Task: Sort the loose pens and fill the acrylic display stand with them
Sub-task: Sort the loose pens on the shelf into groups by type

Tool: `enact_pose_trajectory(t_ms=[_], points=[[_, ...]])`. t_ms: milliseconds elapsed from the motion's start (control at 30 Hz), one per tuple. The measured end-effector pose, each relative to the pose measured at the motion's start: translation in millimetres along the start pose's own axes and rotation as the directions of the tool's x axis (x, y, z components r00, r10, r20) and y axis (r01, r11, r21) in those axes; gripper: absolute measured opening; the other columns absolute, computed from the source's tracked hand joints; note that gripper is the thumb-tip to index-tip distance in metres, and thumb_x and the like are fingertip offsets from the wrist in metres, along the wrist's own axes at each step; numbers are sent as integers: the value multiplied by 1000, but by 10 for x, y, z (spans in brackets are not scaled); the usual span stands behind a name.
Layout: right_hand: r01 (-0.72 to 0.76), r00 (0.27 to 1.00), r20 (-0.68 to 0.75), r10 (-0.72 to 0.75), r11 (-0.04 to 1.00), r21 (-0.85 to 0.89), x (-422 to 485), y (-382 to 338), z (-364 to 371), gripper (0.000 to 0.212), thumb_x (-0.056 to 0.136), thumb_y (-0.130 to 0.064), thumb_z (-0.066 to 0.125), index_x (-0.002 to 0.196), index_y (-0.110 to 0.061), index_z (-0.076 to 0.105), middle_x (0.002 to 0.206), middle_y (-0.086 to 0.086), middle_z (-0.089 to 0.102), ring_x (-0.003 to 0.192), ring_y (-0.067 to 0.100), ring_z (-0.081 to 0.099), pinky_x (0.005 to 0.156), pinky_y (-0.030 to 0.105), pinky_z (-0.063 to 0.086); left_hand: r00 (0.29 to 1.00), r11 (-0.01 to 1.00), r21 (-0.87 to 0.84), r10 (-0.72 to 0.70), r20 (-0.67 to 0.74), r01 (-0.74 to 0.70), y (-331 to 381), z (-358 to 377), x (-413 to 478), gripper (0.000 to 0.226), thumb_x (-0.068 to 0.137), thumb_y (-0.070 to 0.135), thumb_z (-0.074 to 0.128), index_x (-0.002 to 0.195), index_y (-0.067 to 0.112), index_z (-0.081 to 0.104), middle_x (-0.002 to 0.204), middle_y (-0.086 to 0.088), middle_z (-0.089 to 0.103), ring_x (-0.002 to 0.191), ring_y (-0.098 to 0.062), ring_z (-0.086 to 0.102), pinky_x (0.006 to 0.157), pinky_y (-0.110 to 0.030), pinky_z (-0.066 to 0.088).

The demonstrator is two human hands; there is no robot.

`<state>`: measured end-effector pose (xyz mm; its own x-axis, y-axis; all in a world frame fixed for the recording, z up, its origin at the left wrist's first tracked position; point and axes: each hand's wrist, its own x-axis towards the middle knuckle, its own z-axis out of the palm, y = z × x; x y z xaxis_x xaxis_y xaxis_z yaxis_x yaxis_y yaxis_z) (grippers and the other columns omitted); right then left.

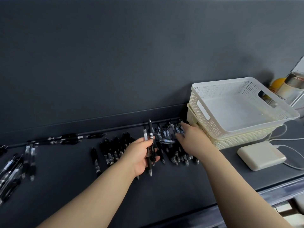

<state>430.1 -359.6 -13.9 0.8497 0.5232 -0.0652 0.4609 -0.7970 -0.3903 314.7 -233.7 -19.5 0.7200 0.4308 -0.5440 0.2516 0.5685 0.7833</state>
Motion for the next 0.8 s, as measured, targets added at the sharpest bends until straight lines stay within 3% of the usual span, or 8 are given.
enact_pose_trajectory(t_ms=[100,167,267,400,467,567,667,800], points=[[33,989,141,-35,999,18,-71,-13,-48,83,85,-59,51,149,-20,15,147,13,28,133,32,33,107,39,33,1000,1000,-8,9,-4,-9,-14,18,-12,15,96,7,49,95,12,63,88,-7,65,83,-21,62,63,-35,54],[66,977,202,-65,998,4,-102,10,-19,91,80,-60,57,150,-23,10,147,9,26,135,32,30,108,39,32,1000,1000,-21,11,-14,-11,-21,19,-15,15,96,7,49,97,12,63,90,-8,65,85,-22,61,63,-35,54],[77,997,33,-76,996,-43,-68,66,75,71,89,-42,56,147,-20,21,140,10,37,126,31,43,101,38,40,1000,1000,-20,12,-17,-13,-22,14,-28,15,96,8,49,101,11,63,88,-7,62,83,-20,59,58,-33,54],[20,982,-185,-38,995,-98,81,18,63,51,87,-3,47,136,-14,39,122,11,51,98,29,61,73,31,48,1000,1000,-31,5,8,-5,-19,-10,-50,15,96,8,49,101,10,64,86,-8,61,78,-20,61,57,-33,54],[5,989,-144,-30,986,-168,145,-10,83,49,84,1,44,132,-10,41,120,10,50,96,28,61,67,31,47,999,999,-43,0,34,2,-10,-23,-65,16,96,7,49,99,11,64,84,-9,63,77,-21,63,59,-34,54],[42,982,-173,-74,982,-183,130,-49,110,34,90,-13,45,124,-10,48,119,9,51,108,29,52,77,35,48,997,999,-49,-2,73,6,1,-53,-84,17,96,7,49,105,10,63,82,-9,64,75,-21,63,61,-34,54],[219,944,-257,-207,976,16,-7,-237,76,31,94,-26,46,113,-8,61,109,11,61,103,27,56,84,33,45,993,1000,-29,5,115,-2,9,-90,-90,18,95,7,50,108,9,62,77,-8,64,69,-20,63,58,-33,55],[203,976,-16,-217,882,425,-147,-509,60,29,91,-31,53,81,-7,66,60,4,61,56,15,53,58,28,42,979,1000,25,1,205,-6,18,-112,-134,15,95,6,49,97,10,63,74,-8,65,66,-20,65,60,-36,53]])
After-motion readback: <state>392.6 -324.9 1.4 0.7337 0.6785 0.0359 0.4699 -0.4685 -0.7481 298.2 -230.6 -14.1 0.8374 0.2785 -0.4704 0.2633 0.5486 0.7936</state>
